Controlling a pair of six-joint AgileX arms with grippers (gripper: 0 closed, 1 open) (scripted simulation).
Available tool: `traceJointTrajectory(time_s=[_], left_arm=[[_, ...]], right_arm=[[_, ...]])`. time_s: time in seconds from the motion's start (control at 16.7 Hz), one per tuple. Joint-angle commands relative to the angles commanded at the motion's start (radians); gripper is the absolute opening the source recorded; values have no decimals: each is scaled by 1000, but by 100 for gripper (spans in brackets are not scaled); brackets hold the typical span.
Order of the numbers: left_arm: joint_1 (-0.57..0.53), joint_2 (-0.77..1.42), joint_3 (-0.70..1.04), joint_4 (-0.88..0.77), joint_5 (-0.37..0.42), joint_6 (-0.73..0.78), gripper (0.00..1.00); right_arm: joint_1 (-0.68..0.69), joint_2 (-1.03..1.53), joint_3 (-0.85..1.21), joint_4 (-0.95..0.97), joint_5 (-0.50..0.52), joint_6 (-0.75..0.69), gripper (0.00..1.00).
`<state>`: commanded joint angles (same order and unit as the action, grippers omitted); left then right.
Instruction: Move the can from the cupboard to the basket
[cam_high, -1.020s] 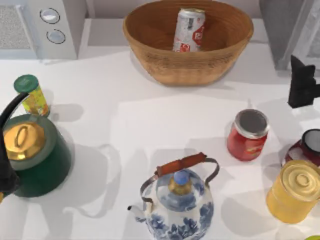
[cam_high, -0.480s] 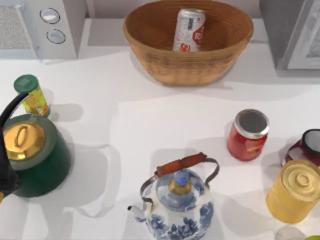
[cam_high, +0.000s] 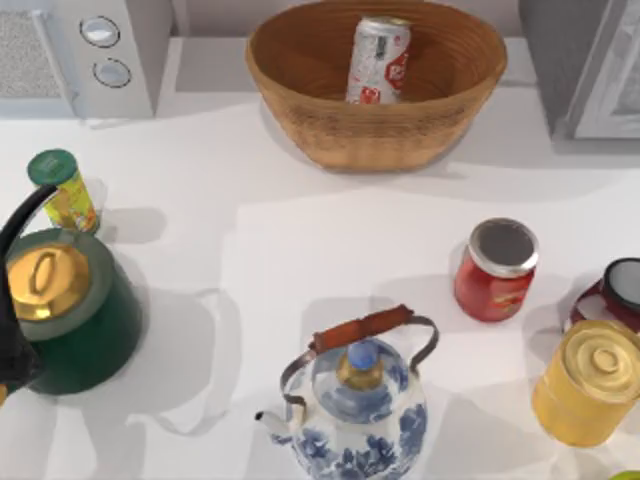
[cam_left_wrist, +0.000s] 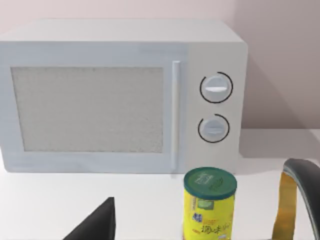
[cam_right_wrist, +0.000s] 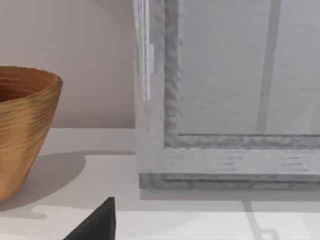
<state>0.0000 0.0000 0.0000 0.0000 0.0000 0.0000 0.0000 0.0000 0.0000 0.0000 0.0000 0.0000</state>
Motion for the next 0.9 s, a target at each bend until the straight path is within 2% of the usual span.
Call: traceJointTrajectory(time_s=[0.24,0.42,0.6,0.9], left_arm=[[0,0,0,0,0,0,100],[0,0,0,0,0,0,100],[0,0,0,0,0,0,100],[0,0,0,0,0,0,100]], right_arm=[[-6,15,6,12,-9,0,100],[-83,110,31,98,-81,3,100],[-213,299,76,251,-209,9,100],[-487,746,175,575,-481,19,100]])
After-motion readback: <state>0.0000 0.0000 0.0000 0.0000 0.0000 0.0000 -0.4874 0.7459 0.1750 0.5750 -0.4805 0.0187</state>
